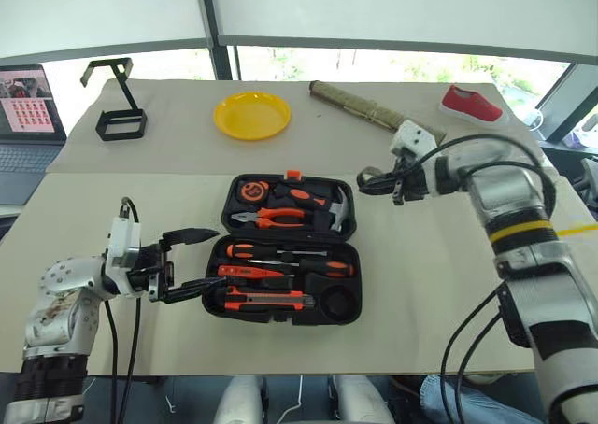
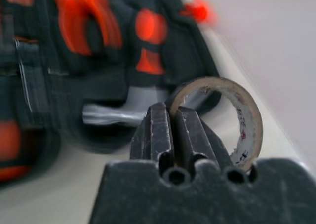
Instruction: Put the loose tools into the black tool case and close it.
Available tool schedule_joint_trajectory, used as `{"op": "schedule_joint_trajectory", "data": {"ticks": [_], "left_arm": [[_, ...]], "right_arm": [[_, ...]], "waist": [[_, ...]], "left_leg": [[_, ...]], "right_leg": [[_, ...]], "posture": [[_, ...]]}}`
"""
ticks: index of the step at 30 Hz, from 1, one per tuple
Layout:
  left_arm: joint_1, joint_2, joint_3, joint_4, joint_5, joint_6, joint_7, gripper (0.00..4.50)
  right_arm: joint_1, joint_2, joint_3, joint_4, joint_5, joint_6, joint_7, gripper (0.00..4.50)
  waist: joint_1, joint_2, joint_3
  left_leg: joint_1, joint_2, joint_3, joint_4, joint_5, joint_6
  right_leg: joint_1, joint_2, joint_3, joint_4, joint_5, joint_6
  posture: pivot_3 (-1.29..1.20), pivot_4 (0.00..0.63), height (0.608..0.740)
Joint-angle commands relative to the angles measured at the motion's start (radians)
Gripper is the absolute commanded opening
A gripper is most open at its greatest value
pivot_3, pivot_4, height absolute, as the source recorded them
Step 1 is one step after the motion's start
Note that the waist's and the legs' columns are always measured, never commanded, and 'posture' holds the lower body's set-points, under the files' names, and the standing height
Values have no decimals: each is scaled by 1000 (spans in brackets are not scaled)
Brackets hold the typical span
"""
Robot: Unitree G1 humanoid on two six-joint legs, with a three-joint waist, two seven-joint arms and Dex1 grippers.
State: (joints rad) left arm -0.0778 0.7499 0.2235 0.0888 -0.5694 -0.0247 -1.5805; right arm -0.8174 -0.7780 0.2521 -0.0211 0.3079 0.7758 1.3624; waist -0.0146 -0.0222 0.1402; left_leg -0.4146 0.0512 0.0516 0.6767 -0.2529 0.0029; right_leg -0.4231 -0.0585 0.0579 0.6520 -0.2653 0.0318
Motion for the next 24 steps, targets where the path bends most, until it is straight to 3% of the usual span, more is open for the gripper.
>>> {"op": "schedule_joint_trajectory", "data": {"ticks": [1, 5, 11, 15, 24], "left_arm": [[19, 30, 2, -1, -17, -35, -34, 4500], [62, 30, -8, -42, -35, -29, -34, 4500], [93, 18, -5, -73, -38, -12, -19, 4500], [94, 18, -6, -82, -37, -3, -11, 4500], [101, 23, 4, -120, -43, 29, 14, 4500]], "right_arm": [[107, -13, 9, -344, 124, 273, -78, 54], [249, -23, 61, -509, 90, 341, -223, 54], [288, -22, 114, -542, 99, 405, -326, 54], [299, -61, 169, -540, 87, 394, -337, 54], [274, -35, 196, -591, 173, 440, -329, 54]], "waist": [[0, 0, 0], [2, -1, -1], [2, -3, -1], [2, -3, -1], [3, -8, -4]], "left_leg": [[0, 0, 0, 0, 0, 0], [-1, -1, 1, 1, 0, 0], [0, -1, 2, 4, 0, -1], [0, -1, 2, 4, 0, -1], [1, -1, 1, 4, 0, -1]], "right_leg": [[0, 0, 0, -1, 0, 0], [1, -1, -1, -3, 0, 0], [2, -1, 0, -2, 1, 1], [2, -1, 0, -2, 1, 1], [3, -1, 0, -3, 1, 1]], "posture": [[0, 150, 740], [0, 150, 740], [0, 150, 740], [0, 150, 740], [0, 150, 740]]}}
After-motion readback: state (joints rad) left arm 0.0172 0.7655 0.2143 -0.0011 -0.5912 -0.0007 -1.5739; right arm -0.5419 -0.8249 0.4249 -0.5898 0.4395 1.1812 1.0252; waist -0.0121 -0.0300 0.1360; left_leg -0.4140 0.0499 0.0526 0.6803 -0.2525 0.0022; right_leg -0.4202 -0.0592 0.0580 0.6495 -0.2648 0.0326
